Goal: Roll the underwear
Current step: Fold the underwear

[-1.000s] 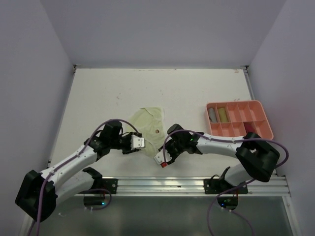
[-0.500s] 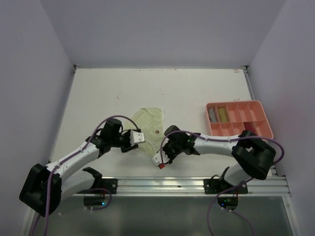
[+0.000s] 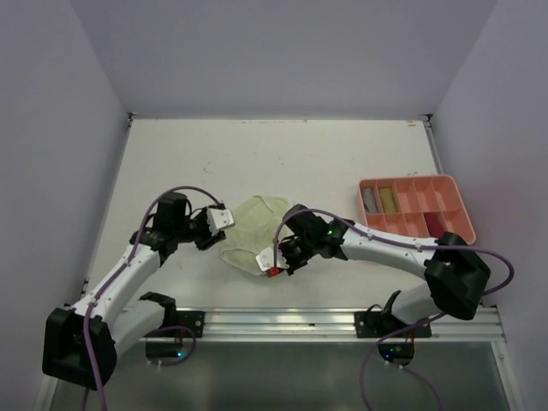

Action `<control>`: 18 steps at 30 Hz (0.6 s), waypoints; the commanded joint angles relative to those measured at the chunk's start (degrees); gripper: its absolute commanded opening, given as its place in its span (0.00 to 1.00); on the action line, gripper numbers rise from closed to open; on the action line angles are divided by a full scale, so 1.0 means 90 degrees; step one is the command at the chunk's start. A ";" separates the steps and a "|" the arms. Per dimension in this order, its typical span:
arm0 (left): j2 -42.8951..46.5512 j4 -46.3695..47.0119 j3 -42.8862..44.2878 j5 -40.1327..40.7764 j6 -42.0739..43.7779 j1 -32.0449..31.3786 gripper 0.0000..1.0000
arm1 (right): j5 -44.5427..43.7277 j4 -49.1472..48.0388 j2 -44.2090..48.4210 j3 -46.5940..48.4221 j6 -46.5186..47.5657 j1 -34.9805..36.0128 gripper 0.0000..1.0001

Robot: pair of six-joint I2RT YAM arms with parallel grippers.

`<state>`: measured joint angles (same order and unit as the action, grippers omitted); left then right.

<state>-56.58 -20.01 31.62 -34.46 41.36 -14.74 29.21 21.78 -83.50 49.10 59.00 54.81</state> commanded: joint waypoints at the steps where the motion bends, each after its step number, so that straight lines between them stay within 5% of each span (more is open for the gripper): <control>1: 0.0251 -0.0384 0.0110 -0.0263 0.0228 0.0046 0.48 | 0.0728 0.0899 0.0313 0.0530 -0.0677 0.0024 0.00; 11: -0.0305 -0.0169 0.0412 -0.0272 0.0033 0.0348 0.49 | 0.1549 0.2061 -0.0389 0.1858 -0.0999 -0.0512 0.00; 18: -0.1007 -0.0772 0.0861 -0.1402 0.0890 0.0963 0.51 | 0.2115 0.2696 -0.1268 0.2901 -0.0912 -0.1430 0.00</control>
<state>-63.96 -23.16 36.01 -38.79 43.88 -8.32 43.22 41.19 -92.90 70.37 50.96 44.16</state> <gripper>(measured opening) 0.508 0.012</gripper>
